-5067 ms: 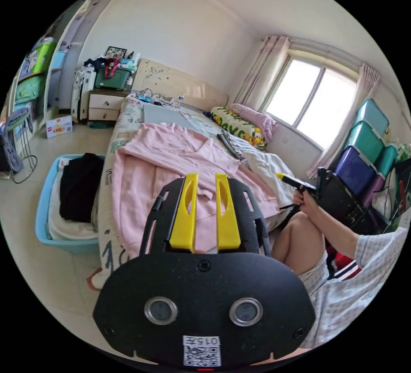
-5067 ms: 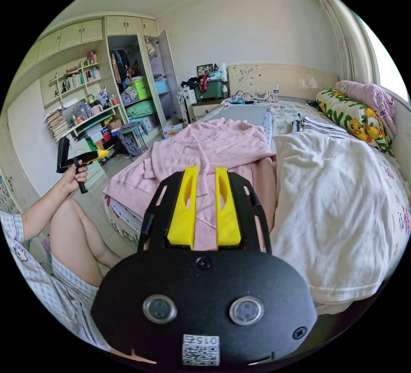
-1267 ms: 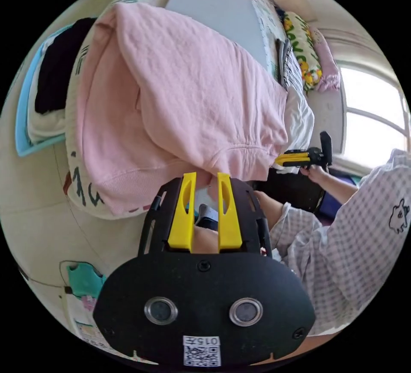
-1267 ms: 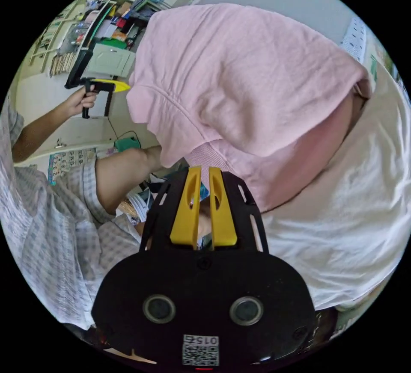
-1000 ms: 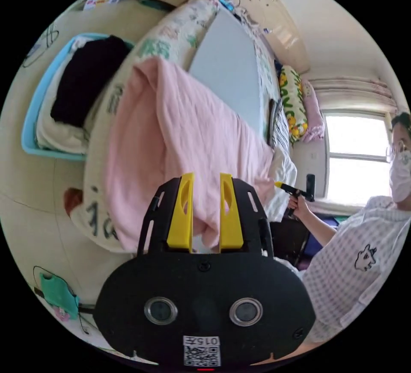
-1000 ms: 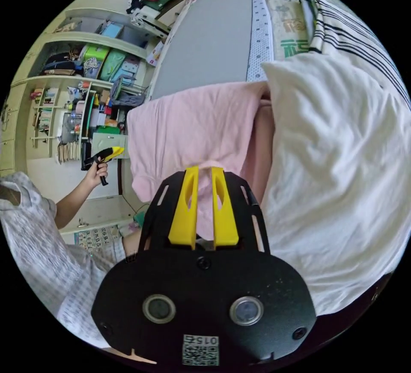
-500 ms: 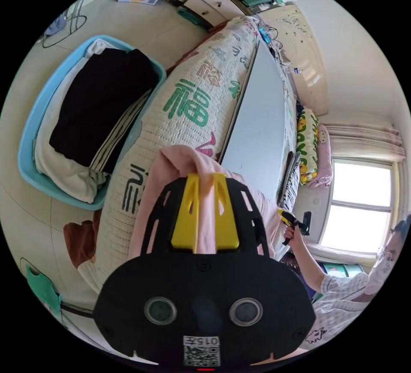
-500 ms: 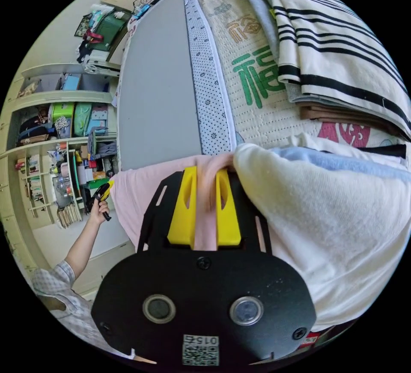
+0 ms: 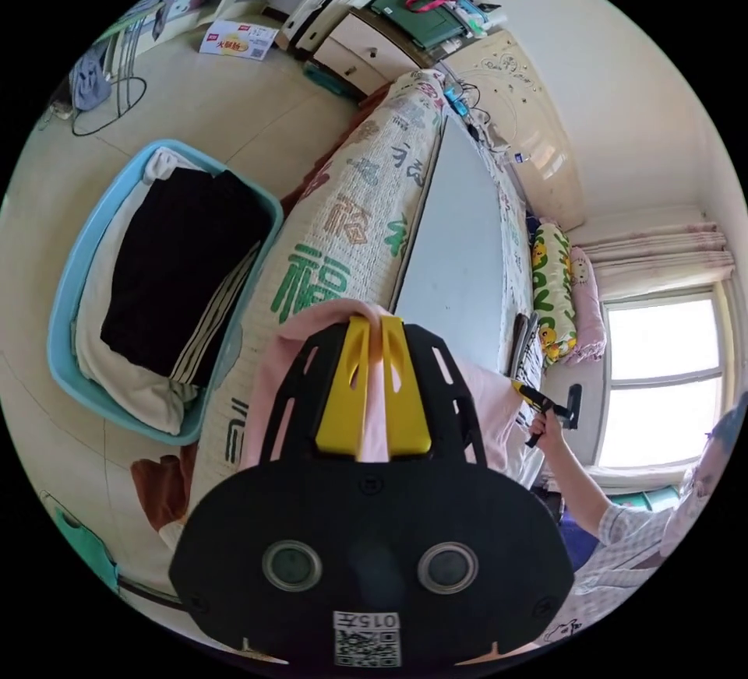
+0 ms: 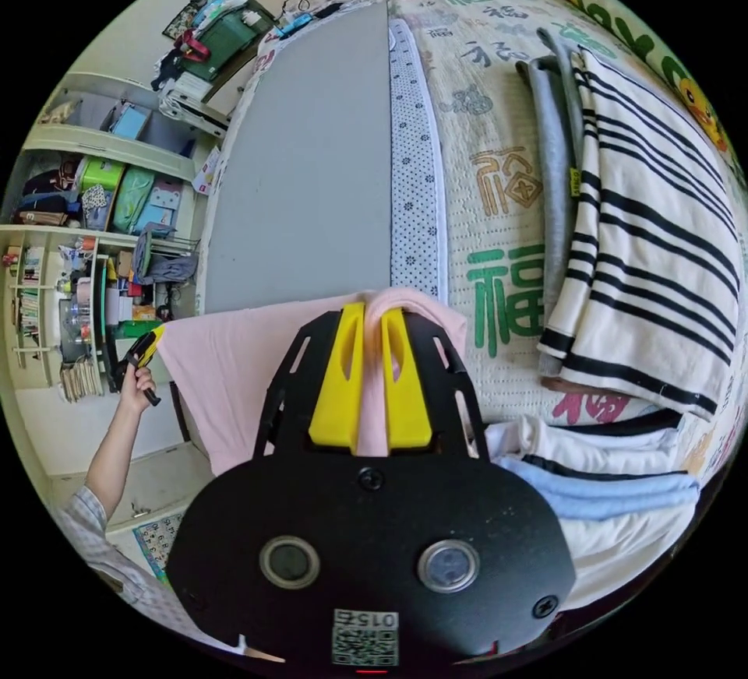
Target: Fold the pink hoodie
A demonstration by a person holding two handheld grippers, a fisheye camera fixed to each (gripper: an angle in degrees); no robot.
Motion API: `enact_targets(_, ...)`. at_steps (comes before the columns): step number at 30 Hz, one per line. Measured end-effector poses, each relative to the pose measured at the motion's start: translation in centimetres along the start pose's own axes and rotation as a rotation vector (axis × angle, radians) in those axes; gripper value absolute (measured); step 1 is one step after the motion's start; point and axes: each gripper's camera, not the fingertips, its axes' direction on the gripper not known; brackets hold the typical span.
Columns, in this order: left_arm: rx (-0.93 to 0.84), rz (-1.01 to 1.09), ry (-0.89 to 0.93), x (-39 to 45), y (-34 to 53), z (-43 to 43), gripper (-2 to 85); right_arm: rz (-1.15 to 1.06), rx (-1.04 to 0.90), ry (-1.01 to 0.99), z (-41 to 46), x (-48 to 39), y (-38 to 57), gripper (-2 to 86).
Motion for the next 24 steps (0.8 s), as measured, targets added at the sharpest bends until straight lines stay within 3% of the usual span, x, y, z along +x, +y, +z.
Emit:
enact_targets(6,-0.077,0.115,-0.062,-1.7,6.1,-0.7,6.2,-0.164,0.049,0.04,-6.5,-2.4,6.9,6.4)
enact_targets(13,-0.296,0.115,-0.005,-1.9,22.8,3.2,9.6,-0.182,-0.182,-0.173,-4.1,-7.8,20.6,10.0)
enact_targets(18,-0.262,-0.024,0.079,-3.6,28.0,8.0,10.7,-0.084,-0.269,-0.231,-1.4,-10.3,21.0,9.0)
enact_targets(21,-0.236,-0.055,0.095,-5.2,29.3,10.4,2.9,-0.054,-0.286,-0.183,-3.0,-11.0,19.5,5.0)
enact_targets(24,-0.24,-0.006,0.04,-6.0,30.0,11.5,1.5,-0.066,-0.306,-0.163,-5.3,-11.7,18.2,3.7)
